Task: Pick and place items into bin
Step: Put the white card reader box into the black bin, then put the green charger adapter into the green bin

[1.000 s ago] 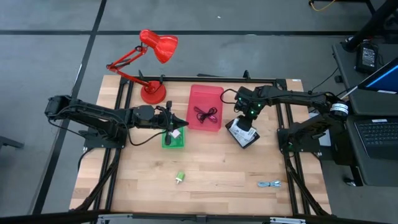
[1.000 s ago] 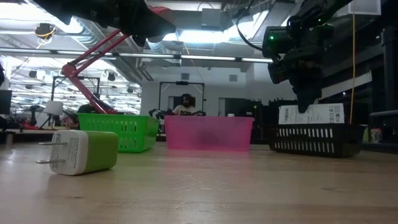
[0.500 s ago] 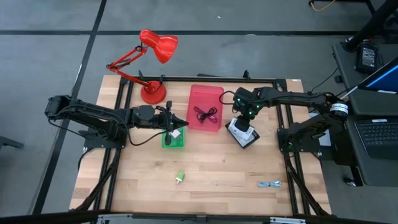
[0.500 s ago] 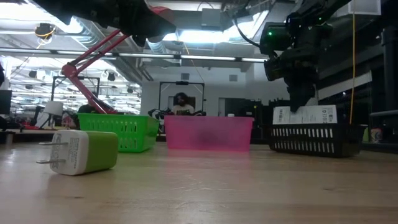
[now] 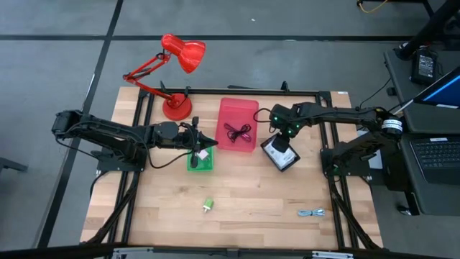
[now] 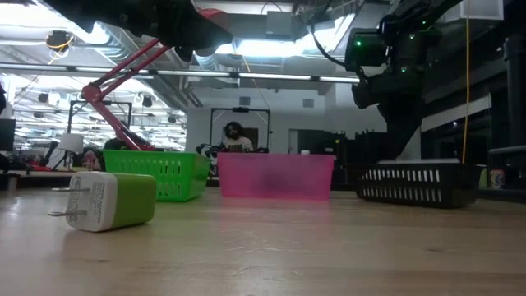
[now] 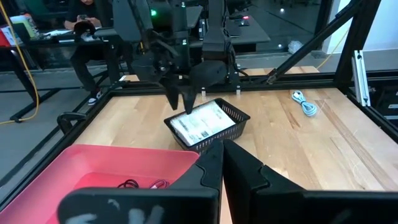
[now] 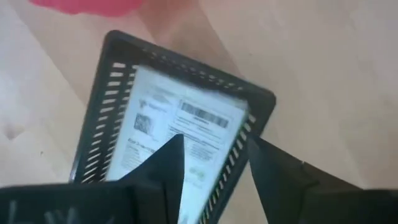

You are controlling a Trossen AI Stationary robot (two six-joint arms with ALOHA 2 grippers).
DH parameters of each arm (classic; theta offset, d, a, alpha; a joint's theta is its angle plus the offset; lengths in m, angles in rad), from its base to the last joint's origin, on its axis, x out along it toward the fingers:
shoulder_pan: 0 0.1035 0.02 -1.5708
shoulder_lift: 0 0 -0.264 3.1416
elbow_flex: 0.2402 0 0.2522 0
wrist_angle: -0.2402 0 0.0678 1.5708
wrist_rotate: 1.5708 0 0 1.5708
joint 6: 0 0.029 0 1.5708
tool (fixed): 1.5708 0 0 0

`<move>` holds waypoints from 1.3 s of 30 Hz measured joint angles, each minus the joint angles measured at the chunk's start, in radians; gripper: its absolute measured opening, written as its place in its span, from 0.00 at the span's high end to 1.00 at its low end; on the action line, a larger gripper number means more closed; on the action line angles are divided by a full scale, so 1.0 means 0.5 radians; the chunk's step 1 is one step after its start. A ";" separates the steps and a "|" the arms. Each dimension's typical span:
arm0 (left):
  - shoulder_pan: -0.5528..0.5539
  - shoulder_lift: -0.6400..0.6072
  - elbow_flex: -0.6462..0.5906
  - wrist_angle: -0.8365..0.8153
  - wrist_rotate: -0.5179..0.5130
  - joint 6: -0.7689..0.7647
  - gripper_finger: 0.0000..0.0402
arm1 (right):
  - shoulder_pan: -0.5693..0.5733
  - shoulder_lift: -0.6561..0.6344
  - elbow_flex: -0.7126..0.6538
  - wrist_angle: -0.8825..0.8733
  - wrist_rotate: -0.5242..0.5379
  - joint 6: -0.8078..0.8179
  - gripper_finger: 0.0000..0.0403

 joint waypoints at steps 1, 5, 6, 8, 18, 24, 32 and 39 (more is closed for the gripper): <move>-0.001 0.000 0.000 0.000 0.000 0.000 0.99 | 0.005 -0.001 0.000 0.004 0.019 -0.006 0.61; 0.000 0.000 0.000 0.000 0.001 0.000 0.99 | 0.032 -0.002 0.000 0.019 0.017 -0.034 0.61; 0.000 0.000 0.000 0.000 0.001 0.000 0.99 | 0.041 -0.002 0.000 0.018 0.017 -0.034 0.61; -0.001 0.000 0.000 0.000 0.001 0.000 0.99 | 0.057 -0.012 0.009 -0.003 0.019 -0.034 0.61; -0.001 0.000 -0.001 0.000 0.001 0.000 0.99 | 0.240 -0.334 0.109 0.212 0.207 -0.166 0.61; 0.000 0.000 -0.001 0.000 0.001 0.000 0.99 | 0.454 -0.640 -0.054 0.612 0.276 -0.157 0.61; 0.000 0.000 -0.001 0.000 0.001 0.000 0.99 | 0.758 -0.819 -0.425 1.160 0.476 -0.070 0.61; -0.001 0.000 -0.001 0.001 0.001 0.000 0.99 | 1.033 -0.785 -0.682 1.586 0.675 -0.045 0.63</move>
